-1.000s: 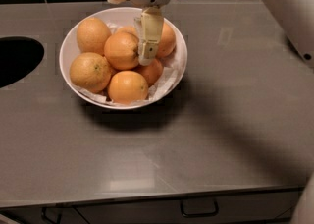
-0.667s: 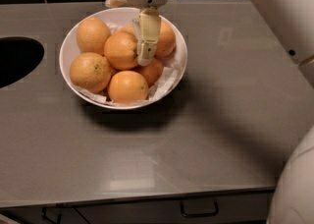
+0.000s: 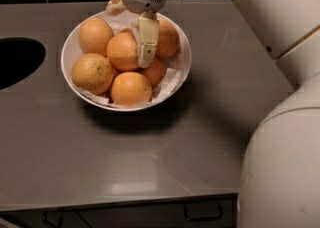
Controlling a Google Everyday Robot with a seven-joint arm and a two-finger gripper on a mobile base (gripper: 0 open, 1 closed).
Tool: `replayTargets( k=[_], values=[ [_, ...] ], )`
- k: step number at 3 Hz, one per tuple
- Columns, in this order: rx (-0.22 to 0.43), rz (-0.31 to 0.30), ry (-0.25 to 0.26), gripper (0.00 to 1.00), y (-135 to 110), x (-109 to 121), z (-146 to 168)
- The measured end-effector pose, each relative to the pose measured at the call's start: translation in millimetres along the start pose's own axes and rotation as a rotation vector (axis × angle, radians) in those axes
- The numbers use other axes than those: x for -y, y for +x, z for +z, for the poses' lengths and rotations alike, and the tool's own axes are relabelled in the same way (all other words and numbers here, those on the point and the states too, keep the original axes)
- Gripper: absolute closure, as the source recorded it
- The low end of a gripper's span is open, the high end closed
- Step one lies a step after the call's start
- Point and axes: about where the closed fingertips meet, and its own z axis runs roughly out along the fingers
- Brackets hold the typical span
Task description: Pick orange from white bowl
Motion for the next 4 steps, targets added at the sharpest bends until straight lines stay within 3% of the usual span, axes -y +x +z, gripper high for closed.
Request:
replayTargets(
  k=[3, 4],
  values=[
    [-0.013, 0.006, -0.057, 0.0, -3.0, 11.1, 24.2],
    [-0.012, 0.017, -0.066, 0.11, -5.2, 3.9, 27.1]
  ],
)
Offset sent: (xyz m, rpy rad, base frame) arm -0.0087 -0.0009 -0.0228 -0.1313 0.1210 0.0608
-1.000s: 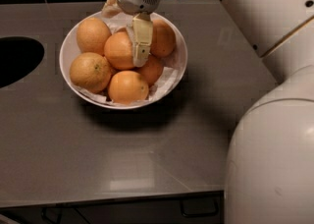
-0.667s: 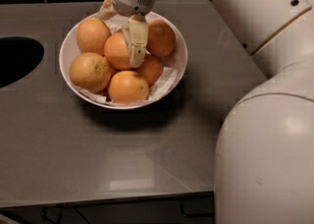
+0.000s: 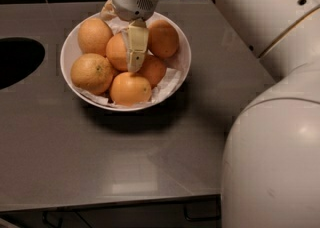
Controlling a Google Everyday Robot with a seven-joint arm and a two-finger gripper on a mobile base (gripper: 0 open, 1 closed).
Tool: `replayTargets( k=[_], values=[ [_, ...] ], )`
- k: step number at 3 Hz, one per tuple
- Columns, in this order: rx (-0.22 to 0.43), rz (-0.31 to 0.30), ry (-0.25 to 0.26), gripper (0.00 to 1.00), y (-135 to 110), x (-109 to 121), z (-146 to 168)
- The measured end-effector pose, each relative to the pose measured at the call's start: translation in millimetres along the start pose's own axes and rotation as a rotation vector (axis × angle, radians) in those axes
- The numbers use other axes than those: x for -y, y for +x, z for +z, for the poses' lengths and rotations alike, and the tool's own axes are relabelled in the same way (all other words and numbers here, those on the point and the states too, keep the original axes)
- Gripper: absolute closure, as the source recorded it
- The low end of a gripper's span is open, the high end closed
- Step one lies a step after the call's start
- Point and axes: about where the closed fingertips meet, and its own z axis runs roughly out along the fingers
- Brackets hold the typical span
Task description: Pick orange from white bowl
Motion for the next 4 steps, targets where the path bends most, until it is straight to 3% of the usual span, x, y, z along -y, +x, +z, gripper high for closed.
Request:
replayTargets(
  k=[3, 4],
  values=[
    [0.004, 0.014, -0.007, 0.08, -2.9, -8.9, -2.7],
    [-0.016, 0.055, 0.052, 0.07, 1.7, -30.4, -20.3]
  ],
)
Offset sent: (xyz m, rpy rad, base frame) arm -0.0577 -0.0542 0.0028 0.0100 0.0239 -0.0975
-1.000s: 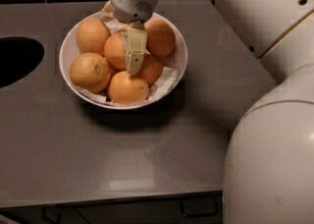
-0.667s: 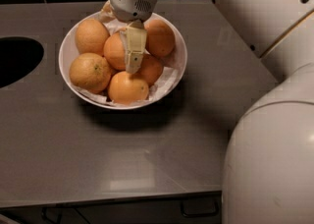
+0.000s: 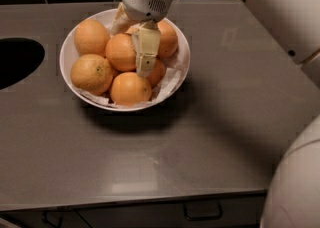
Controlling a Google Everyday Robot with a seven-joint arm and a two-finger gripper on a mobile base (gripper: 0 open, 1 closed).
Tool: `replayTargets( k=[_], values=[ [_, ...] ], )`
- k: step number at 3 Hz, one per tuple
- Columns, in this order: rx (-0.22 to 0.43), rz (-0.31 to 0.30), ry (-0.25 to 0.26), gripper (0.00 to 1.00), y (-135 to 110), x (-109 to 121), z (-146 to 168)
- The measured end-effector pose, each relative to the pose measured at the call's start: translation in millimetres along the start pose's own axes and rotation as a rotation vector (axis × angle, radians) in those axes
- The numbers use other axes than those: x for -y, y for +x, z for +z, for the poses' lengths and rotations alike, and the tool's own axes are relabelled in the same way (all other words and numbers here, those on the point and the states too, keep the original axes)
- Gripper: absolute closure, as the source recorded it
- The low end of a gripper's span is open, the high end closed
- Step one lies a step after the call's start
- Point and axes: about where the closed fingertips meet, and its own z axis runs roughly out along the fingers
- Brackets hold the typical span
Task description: Pick orange from white bowl
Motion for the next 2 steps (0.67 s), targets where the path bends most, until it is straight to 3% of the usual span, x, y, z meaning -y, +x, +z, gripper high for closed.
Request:
replayTargets(
  k=[1, 2],
  values=[
    [-0.042, 0.035, 0.068, 0.0, 6.1, -21.3, -28.2],
    [-0.077, 0.032, 0.114, 0.0, 5.9, -28.4, -49.7]
  ],
)
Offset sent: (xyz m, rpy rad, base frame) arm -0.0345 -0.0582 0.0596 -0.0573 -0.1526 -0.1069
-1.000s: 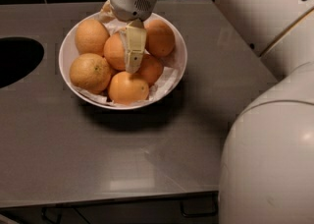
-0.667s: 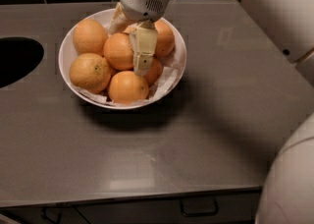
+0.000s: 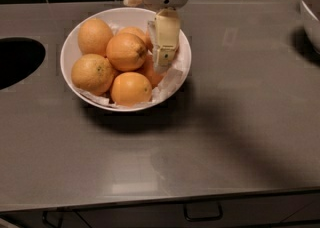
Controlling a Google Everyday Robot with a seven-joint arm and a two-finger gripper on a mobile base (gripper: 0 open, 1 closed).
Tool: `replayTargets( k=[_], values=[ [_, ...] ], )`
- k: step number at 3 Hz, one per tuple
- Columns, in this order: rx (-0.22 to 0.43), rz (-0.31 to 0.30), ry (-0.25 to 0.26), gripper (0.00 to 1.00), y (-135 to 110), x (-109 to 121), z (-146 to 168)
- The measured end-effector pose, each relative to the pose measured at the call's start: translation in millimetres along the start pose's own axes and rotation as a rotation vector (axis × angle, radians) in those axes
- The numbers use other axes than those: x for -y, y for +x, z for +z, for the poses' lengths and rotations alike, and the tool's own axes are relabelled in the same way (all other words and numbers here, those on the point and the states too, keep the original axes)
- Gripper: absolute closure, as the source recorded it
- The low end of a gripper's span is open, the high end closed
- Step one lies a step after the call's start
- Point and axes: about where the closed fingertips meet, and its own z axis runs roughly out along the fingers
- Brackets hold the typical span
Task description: Pick orange from white bowl
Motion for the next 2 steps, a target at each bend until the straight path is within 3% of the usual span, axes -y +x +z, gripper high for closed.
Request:
replayTargets(
  k=[2],
  values=[
    [0.016, -0.078, -0.012, 0.0, -8.9, 25.8, 9.1]
  ],
)
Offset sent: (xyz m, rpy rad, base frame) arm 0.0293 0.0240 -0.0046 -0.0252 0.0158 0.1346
